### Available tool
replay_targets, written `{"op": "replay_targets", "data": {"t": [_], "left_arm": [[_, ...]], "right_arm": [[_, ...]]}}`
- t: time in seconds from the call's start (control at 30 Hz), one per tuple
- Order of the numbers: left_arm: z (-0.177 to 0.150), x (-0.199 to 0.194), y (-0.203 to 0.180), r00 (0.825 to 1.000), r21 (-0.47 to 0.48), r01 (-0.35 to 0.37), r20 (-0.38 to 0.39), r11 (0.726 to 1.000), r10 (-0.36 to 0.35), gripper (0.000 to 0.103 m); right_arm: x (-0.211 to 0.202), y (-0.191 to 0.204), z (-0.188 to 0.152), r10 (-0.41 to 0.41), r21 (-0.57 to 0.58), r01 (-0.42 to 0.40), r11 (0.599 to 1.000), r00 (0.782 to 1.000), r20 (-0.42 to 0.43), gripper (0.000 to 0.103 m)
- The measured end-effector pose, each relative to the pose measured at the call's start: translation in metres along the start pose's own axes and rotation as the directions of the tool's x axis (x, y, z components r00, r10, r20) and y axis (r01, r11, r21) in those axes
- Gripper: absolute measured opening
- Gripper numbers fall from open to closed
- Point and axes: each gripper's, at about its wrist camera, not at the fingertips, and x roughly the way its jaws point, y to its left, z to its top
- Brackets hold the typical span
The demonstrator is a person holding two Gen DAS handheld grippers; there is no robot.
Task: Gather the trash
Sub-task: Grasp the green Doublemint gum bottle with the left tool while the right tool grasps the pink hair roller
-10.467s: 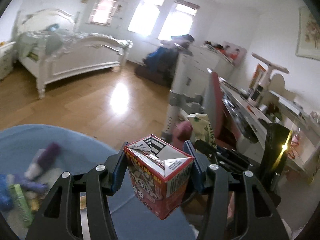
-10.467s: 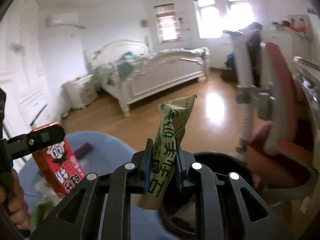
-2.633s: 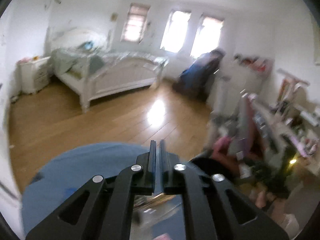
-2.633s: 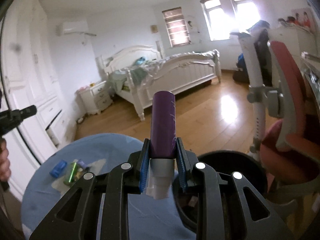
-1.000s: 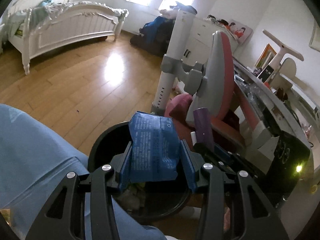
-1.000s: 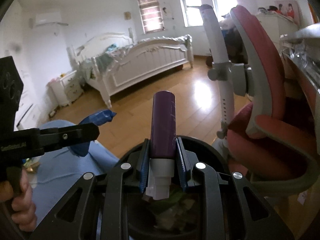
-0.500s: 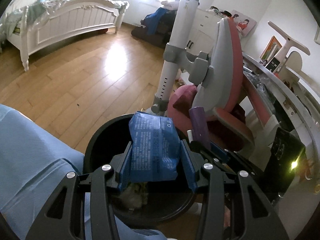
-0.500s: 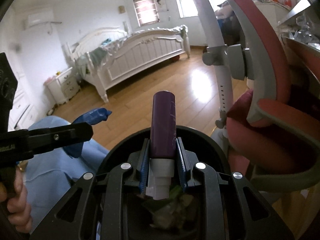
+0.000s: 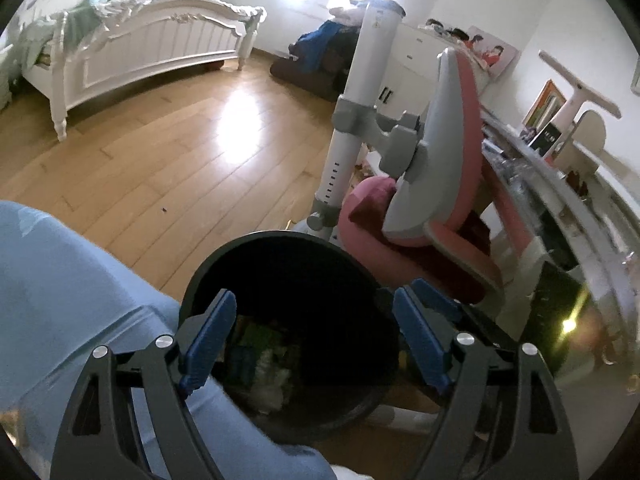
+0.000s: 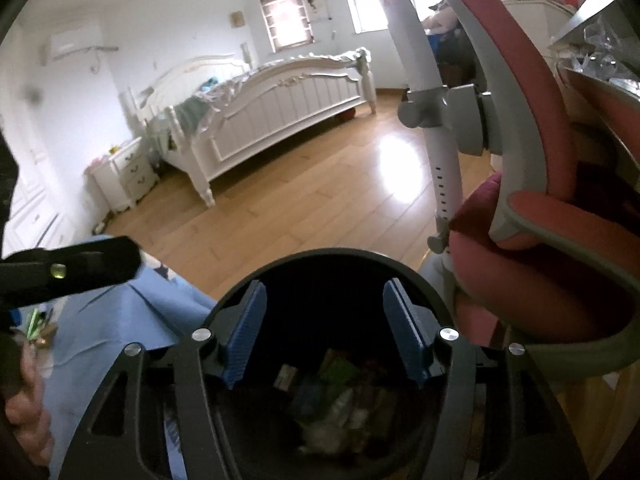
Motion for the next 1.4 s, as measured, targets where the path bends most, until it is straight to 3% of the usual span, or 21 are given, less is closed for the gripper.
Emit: {"op": "replay_targets", "data": {"t": [0.27,0.37,0.43,0.53,0.6,0.73,0.77,0.83,0.93,1.03,1.1,1.2,1.4], "left_arm": [[-0.032,-0.102,0.026,0.993,-0.056,-0.016,0.117,0.998,0.023,0.087],[-0.051,-0.142,0.057,0.986,-0.109,-0.071,0.145,0.992,0.087,0.087],[-0.064,-0.168,0.088,0.972,-0.162,-0.145,0.159,0.976,0.171,0.087],[-0.077,-0.192,0.138,0.946,-0.252,-0.251,0.141,0.935,0.292,0.087],[-0.083,-0.199,0.167,0.924,-0.291,-0.325,0.106,0.900,0.368,0.086],[-0.087,-0.199,0.207,0.919,-0.328,-0.347,0.068,0.878,0.389,0.085],[-0.085,-0.194,0.214,0.922,-0.318,-0.348,0.058,0.882,0.384,0.083],[-0.079,-0.181,0.221,0.928,-0.296,-0.343,0.039,0.892,0.370,0.071],[-0.077,-0.166,0.233,0.925,-0.273,-0.368,-0.004,0.889,0.381,0.053],[-0.080,-0.170,0.241,0.913,-0.248,-0.394,0.007,0.885,0.408,0.040],[-0.084,-0.174,0.247,0.924,-0.261,-0.365,0.017,0.893,0.383,0.039],[-0.093,-0.182,0.250,0.918,-0.243,-0.373,0.046,0.895,0.395,0.035],[-0.102,-0.207,0.243,0.918,-0.248,-0.345,0.111,0.905,0.380,0.032]], "right_arm": [[-0.026,0.042,-0.002,0.104,-0.032,-0.105,0.994,0.994,-0.017,0.068],[-0.038,0.076,-0.007,0.176,-0.070,-0.180,0.981,0.983,-0.057,0.068],[-0.046,0.100,-0.012,0.230,-0.087,-0.238,0.967,0.969,-0.093,0.068],[-0.057,0.144,-0.027,0.319,-0.117,-0.342,0.932,0.931,-0.177,0.068],[-0.062,0.183,-0.042,0.372,-0.134,-0.414,0.900,0.892,-0.256,0.068],[-0.070,0.250,-0.073,0.438,-0.164,-0.528,0.833,0.811,-0.387,0.068],[-0.072,0.264,-0.080,0.435,-0.181,-0.537,0.824,0.805,-0.403,0.068],[-0.073,0.292,-0.095,0.403,-0.231,-0.532,0.815,0.805,-0.435,0.068],[-0.072,0.316,-0.105,0.364,-0.264,-0.518,0.813,0.808,-0.464,0.068],[-0.071,0.330,-0.117,0.305,-0.317,-0.485,0.815,0.824,-0.478,0.056],[-0.070,0.338,-0.123,0.276,-0.356,-0.473,0.806,0.832,-0.481,0.041],[-0.069,0.345,-0.129,0.270,-0.377,-0.469,0.799,0.839,-0.473,0.033],[-0.072,0.328,-0.115,0.333,-0.321,-0.478,0.817,0.847,-0.415,0.030]]}}
